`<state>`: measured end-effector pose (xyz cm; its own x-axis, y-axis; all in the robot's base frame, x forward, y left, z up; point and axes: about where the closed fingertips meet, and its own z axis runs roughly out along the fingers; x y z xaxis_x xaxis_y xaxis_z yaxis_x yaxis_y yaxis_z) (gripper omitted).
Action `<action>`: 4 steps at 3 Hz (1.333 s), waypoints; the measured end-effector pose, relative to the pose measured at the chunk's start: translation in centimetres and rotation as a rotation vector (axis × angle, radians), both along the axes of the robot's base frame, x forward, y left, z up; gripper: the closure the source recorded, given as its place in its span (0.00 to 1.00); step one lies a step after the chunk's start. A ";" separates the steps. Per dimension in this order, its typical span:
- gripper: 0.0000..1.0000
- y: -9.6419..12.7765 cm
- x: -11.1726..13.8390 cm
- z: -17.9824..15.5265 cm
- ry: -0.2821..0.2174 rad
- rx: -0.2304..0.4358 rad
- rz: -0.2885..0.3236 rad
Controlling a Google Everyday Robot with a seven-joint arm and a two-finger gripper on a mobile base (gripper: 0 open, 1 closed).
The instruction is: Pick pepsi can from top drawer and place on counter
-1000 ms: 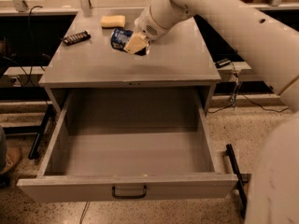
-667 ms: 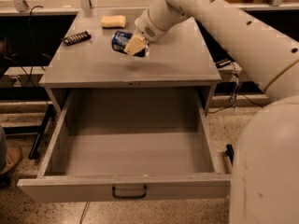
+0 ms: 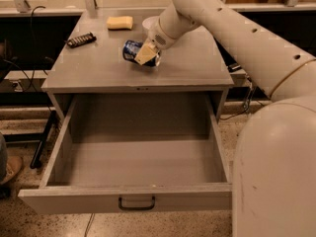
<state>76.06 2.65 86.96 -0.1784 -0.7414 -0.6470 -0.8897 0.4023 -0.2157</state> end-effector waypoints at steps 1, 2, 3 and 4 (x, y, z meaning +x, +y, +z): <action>0.11 -0.4 0.3 -0.8 0.016 0.006 -0.010; 0.00 -0.9 0.3 -0.9 0.016 0.015 -0.020; 0.00 -1.8 -0.5 -0.2 -0.008 0.037 -0.040; 0.00 -4.8 -3.2 2.9 -0.078 0.066 -0.121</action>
Offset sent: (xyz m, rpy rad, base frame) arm 0.0043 -0.0212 -0.0033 0.0312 0.0076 -0.0432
